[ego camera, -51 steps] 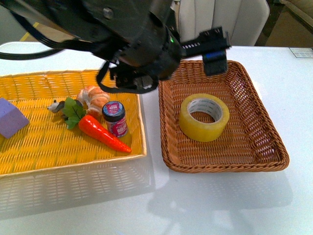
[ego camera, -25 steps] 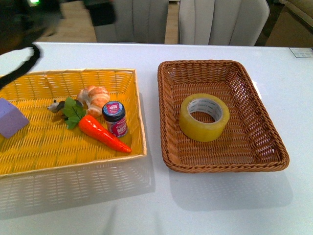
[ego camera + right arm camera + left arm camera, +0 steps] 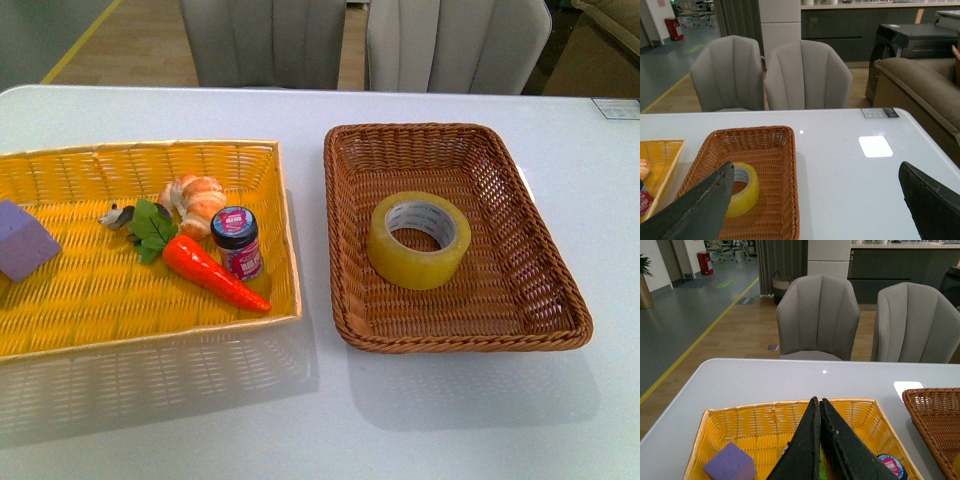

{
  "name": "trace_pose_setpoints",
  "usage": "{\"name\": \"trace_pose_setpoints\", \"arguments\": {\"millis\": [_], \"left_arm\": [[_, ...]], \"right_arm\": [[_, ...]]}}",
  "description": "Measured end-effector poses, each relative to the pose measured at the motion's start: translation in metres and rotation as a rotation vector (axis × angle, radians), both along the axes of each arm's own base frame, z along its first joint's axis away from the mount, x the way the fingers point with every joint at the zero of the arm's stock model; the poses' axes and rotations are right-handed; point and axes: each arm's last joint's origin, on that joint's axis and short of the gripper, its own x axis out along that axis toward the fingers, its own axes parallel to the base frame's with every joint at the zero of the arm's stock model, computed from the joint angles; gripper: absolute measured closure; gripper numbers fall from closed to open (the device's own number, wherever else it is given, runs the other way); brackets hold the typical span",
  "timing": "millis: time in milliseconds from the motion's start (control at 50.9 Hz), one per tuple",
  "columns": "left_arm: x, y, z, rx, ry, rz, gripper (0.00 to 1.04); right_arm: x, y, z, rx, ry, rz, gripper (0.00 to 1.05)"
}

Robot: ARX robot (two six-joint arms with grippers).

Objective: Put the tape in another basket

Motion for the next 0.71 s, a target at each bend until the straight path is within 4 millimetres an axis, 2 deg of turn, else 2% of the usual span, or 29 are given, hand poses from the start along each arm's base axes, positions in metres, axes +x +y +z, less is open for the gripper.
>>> {"name": "trace_pose_setpoints", "arguments": {"millis": [353,707], "left_arm": [[-0.034,0.018,0.0,0.003,0.006,0.004,1.03],[-0.057,0.032,0.001,0.002,0.0,0.003,1.03]], "right_arm": [[0.0,0.0,0.0,0.0,0.0,0.0,0.09],[0.0,0.0,0.0,0.0,0.0,0.0,0.09]]}}
